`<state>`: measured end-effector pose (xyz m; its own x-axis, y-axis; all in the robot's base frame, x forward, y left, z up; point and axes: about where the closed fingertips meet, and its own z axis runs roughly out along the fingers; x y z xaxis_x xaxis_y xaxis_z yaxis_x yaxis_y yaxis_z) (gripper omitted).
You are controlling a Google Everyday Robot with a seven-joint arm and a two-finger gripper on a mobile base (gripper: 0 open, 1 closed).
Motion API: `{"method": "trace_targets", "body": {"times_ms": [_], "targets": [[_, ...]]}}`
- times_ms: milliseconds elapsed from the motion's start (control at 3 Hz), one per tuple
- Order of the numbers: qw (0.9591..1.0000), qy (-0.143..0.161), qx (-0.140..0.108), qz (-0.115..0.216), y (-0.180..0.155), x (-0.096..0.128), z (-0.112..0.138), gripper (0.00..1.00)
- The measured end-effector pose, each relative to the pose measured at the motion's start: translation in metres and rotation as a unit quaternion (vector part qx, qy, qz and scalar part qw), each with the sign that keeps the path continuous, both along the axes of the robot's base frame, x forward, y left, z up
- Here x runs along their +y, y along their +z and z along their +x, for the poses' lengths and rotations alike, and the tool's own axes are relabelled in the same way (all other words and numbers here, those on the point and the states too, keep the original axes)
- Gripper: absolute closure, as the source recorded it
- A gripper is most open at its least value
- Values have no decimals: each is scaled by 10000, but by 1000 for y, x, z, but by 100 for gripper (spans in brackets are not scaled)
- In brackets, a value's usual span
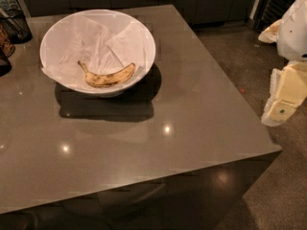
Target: Pick banana from white bowl
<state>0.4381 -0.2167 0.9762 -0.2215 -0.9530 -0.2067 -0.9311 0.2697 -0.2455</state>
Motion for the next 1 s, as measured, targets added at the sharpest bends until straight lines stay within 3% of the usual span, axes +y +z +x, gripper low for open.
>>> {"method": "trace_targets", "body": {"times_ms": [333, 667, 1000], "targets": [[10000, 0, 0, 0, 0, 0, 0, 0], [10000, 12, 32, -15, 7, 21, 17, 0], [9995, 223, 78, -203, 13, 54, 37, 0]]}}
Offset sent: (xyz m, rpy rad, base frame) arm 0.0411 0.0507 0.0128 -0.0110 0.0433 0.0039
